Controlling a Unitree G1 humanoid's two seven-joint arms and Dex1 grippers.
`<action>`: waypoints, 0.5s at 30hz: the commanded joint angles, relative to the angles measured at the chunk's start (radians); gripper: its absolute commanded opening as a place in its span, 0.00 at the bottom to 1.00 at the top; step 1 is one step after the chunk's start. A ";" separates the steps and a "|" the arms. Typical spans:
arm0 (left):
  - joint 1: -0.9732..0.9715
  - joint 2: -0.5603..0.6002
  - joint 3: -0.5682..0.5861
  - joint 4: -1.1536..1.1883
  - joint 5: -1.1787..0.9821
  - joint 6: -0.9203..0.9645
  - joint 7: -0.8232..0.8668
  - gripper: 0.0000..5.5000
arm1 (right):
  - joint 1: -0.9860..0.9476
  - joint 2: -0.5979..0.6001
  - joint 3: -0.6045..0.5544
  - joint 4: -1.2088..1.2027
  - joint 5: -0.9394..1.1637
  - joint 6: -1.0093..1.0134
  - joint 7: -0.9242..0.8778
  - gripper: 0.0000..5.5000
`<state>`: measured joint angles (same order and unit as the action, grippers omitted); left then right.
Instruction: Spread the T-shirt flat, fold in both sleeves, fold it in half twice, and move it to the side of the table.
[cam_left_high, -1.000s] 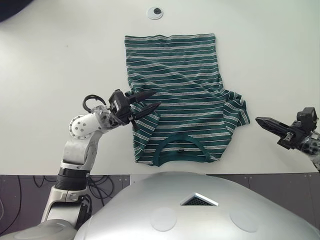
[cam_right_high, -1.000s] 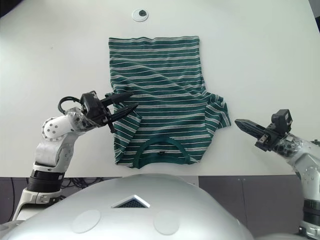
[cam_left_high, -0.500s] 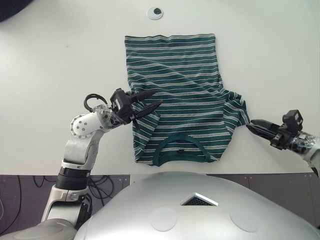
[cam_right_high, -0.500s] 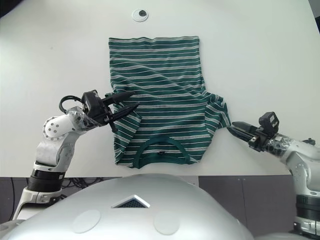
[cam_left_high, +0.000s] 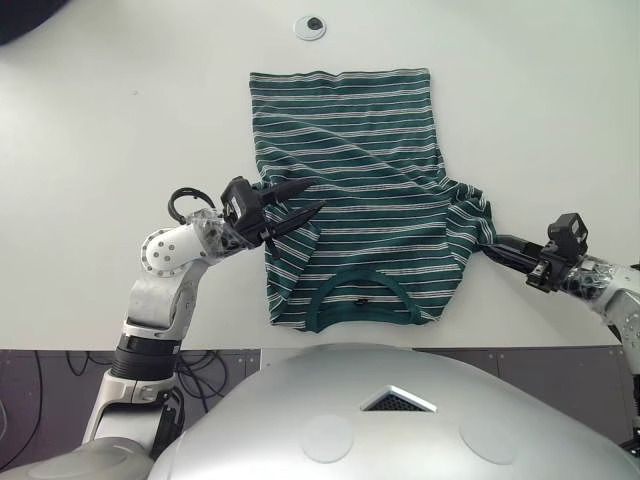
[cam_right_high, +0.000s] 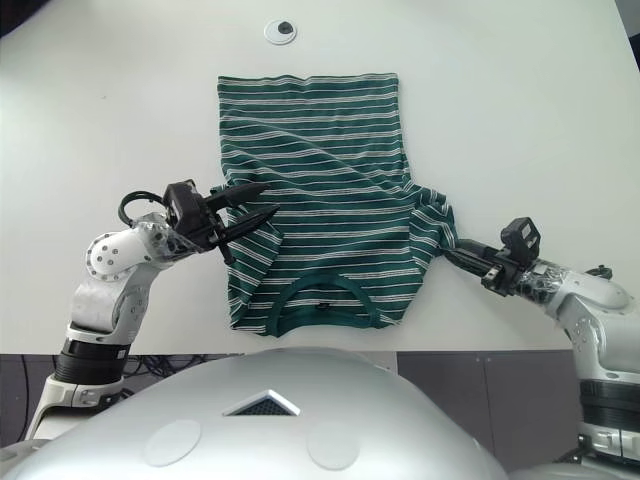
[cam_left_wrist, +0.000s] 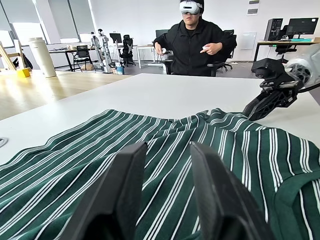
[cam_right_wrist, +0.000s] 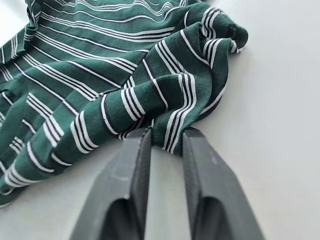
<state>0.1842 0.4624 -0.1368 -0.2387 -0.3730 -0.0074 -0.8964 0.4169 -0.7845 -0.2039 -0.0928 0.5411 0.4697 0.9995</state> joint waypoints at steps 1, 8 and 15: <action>-0.007 0.007 -0.002 0.000 0.011 0.002 -0.001 0.28 | 0.006 0.020 0.007 0.008 -0.021 0.019 -0.028 0.06; -0.010 0.013 0.009 0.014 0.018 -0.005 0.002 0.28 | -0.006 -0.005 -0.044 0.028 0.004 0.004 -0.006 0.00; -0.018 0.012 0.009 0.023 0.020 -0.007 -0.002 0.28 | 0.034 -0.053 -0.140 0.002 0.071 -0.001 0.161 0.00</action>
<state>0.1796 0.4654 -0.1283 -0.2210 -0.3699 -0.0083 -0.8958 0.4533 -0.8038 -0.3138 -0.0666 0.5829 0.4621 1.1323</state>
